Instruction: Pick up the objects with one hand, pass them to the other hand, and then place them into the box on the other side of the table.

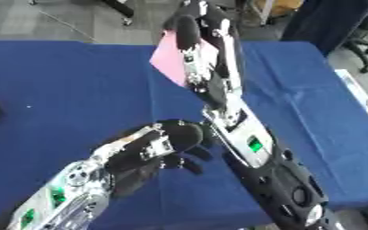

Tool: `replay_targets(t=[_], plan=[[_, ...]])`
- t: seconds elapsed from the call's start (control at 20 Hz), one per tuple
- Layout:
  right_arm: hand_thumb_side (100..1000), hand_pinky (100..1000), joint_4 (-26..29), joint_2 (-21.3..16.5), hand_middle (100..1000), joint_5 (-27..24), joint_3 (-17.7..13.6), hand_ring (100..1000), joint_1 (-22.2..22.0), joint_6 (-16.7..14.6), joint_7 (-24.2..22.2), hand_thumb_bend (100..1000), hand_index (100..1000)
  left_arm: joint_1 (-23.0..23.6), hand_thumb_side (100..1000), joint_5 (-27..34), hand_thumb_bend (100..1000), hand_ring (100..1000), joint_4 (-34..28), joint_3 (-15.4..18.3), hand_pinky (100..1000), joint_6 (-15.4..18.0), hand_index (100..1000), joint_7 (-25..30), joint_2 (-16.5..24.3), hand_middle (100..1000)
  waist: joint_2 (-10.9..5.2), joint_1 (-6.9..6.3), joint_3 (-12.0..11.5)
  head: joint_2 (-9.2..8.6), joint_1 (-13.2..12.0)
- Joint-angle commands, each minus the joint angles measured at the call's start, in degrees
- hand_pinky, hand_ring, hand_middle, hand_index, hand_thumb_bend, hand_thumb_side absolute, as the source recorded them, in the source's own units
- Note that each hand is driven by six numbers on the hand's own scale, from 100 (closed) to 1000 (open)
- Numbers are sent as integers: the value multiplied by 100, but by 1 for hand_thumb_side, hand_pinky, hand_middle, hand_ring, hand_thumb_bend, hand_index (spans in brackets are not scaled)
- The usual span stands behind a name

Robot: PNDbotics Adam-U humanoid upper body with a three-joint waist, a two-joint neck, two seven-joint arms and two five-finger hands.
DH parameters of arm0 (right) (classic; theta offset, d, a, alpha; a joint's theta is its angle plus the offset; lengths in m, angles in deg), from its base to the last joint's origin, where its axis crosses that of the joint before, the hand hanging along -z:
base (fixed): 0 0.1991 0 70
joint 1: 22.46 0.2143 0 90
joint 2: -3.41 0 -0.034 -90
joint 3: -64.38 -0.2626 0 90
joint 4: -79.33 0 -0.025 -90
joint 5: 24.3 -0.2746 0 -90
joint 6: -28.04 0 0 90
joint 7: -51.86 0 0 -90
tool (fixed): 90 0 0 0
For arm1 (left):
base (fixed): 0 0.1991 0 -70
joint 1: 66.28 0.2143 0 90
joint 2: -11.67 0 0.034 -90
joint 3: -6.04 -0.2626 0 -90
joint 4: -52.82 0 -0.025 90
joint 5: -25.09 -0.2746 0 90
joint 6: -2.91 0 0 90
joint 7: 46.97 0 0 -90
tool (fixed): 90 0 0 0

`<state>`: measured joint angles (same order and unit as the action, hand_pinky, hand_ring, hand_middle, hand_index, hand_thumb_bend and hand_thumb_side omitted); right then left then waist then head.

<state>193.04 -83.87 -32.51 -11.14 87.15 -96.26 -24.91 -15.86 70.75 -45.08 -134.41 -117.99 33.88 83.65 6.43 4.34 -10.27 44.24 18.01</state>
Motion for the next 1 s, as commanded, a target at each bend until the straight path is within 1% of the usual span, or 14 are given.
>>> replay_targets(t=[0.05, 0.3, 0.35, 0.55, 0.75, 1.0], plan=[[470, 100, 88, -10, 154, 56, -13, 194, 50, 0, 25, 100, 257, 2, 505, -71, 1000, 701, 62, 132, 663, 181, 769, -222, -94, 649, -69, -5, 7, -12, 5], [470, 100, 88, 0, 155, 86, -12, 196, 54, 1, 17, 100, 258, 121, 497, -67, 1000, 718, 16, 303, 673, 480, 780, -554, -86, 664, -57, -9, 10, -12, 23], [470, 100, 88, 0, 155, 91, -12, 196, 57, -1, 17, 100, 258, 134, 503, -68, 1000, 723, -27, 335, 677, 522, 784, -601, -79, 669, -55, -10, 9, -12, 27], [470, 100, 88, -2, 155, 105, -5, 196, 61, -5, 15, 100, 258, 149, 468, -53, 1000, 740, -165, 410, 689, 626, 801, -718, -67, 689, -51, -15, 8, -12, 42], [470, 100, 88, 2, 154, 91, 9, 195, 60, 6, 23, 100, 257, 94, 437, 19, 1000, 754, -337, 395, 698, 647, 818, -636, -82, 710, -54, -13, 10, -12, 43], [464, 100, 88, 4, 151, 15, 43, 190, 42, 111, 69, 100, 255, -61, 448, 307, 1000, 755, -665, 357, 698, 514, 824, -476, -78, 716, -61, -9, 8, -12, 51]])
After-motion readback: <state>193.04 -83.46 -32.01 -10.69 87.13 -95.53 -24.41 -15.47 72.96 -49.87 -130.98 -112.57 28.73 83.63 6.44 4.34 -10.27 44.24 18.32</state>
